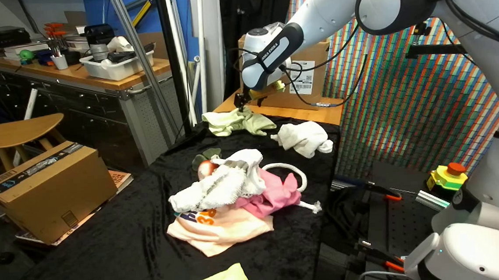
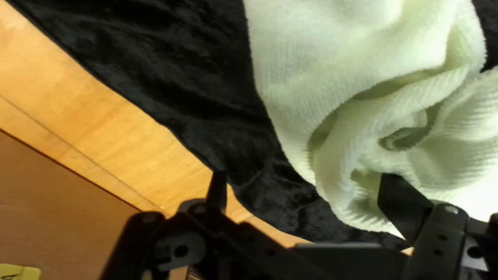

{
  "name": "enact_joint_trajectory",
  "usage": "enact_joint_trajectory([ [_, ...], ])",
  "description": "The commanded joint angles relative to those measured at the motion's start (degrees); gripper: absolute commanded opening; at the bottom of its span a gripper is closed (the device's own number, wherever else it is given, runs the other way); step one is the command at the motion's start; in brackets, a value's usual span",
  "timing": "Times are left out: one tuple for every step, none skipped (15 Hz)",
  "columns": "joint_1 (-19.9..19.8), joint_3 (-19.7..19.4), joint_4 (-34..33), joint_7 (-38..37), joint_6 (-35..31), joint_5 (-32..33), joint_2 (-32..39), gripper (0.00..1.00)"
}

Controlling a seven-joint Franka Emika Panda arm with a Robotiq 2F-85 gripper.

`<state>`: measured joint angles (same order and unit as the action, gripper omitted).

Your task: Put all the items on the table in one place

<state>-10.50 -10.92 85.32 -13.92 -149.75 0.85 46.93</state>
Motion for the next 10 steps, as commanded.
enact_joint_trajectory([
  [-3.4, 5.9, -3.6, 6.8, -2.2, -4.6, 2.3, 1.0],
  [-4.1, 7.2, -3.9, 8.4, -2.0, -5.7, 2.5, 1.0],
  [-4.6, 8.3, -4.2, 9.7, -1.8, -6.5, 2.7, 1.0],
  [-5.1, 9.3, -4.6, 10.9, -1.4, -7.3, 3.0, 1.0],
  [-5.3, 9.9, -5.0, 11.8, -1.0, -7.8, 3.4, 1.0],
  [-5.6, 10.5, -5.3, 12.8, -0.7, -8.3, 3.7, 1.0],
  [-5.8, 10.9, -5.5, 13.5, -0.4, -8.7, 3.9, 1.0],
  [-5.8, 11.0, -6.0, 14.0, -0.3, -8.8, 4.4, 1.0],
  [-6.1, 11.3, -6.1, 14.6, 0.1, -8.9, 4.5, 1.0],
  [-6.0, 11.2, -6.4, 14.9, 0.5, -8.7, 4.7, 1.0],
])
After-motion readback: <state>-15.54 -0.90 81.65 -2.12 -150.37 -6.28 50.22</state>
